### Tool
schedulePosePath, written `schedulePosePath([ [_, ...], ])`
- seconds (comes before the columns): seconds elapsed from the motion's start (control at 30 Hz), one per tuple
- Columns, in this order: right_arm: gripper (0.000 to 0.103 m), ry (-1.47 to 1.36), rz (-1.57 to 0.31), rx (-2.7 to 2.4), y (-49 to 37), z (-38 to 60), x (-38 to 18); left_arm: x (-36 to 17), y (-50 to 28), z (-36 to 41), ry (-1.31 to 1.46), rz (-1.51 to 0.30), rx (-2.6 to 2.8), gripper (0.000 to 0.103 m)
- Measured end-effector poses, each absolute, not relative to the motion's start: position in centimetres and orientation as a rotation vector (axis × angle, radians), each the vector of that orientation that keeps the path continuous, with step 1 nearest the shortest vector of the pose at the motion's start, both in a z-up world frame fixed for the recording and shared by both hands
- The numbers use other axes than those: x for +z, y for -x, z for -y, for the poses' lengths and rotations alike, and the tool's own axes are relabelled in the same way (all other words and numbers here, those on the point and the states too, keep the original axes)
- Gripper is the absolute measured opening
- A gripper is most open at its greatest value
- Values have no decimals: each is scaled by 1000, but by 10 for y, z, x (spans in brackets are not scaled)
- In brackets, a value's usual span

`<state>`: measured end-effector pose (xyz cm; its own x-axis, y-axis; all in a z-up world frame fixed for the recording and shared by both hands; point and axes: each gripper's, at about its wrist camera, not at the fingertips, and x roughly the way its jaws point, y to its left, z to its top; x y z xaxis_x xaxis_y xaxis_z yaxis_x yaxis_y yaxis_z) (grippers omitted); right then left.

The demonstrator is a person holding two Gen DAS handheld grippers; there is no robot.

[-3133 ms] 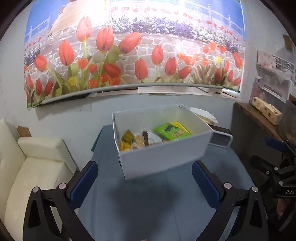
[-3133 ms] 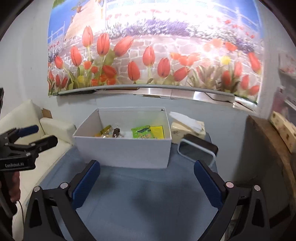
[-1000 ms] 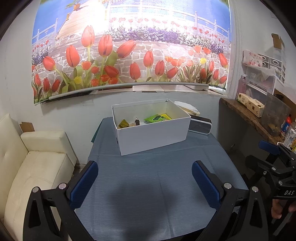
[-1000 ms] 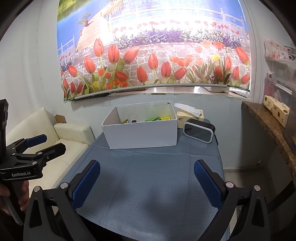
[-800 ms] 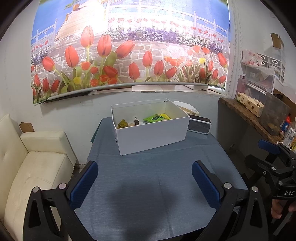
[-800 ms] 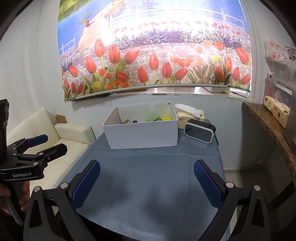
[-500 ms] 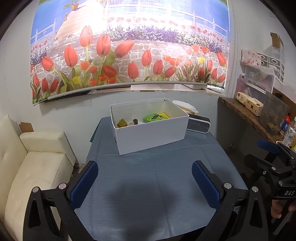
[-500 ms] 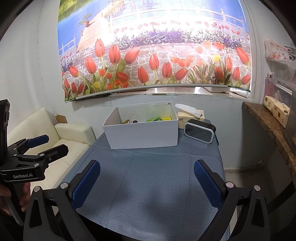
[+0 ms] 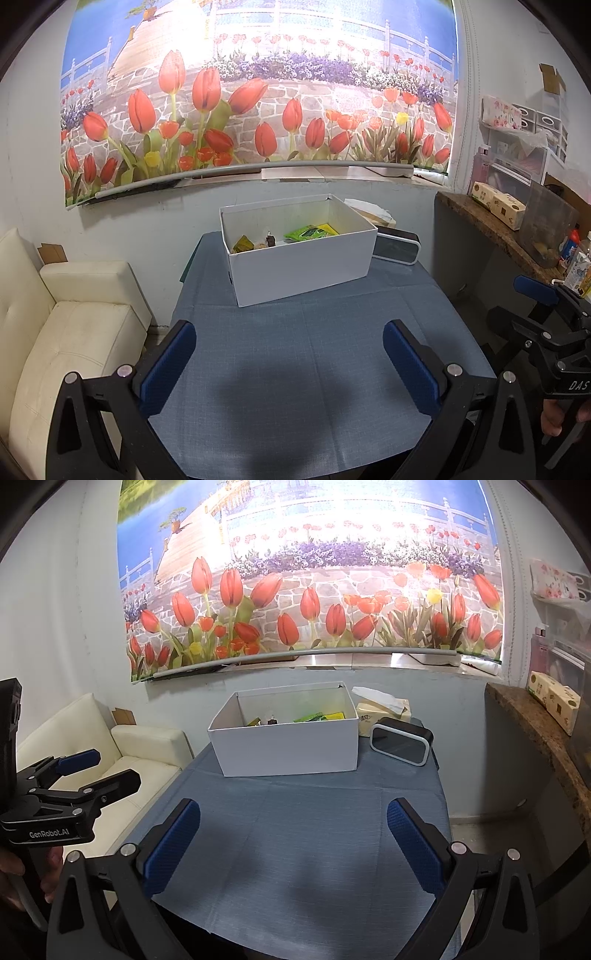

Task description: Organize snacks

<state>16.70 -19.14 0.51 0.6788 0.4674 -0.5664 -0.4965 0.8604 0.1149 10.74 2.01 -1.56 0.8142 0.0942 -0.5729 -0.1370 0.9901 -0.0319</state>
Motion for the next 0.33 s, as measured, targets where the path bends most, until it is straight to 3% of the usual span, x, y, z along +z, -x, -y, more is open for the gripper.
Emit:
schedulePosePath([
  [0.33,103,47,-626,544,-165,191,5,-16,-106,-24,83,-597,114,103],
])
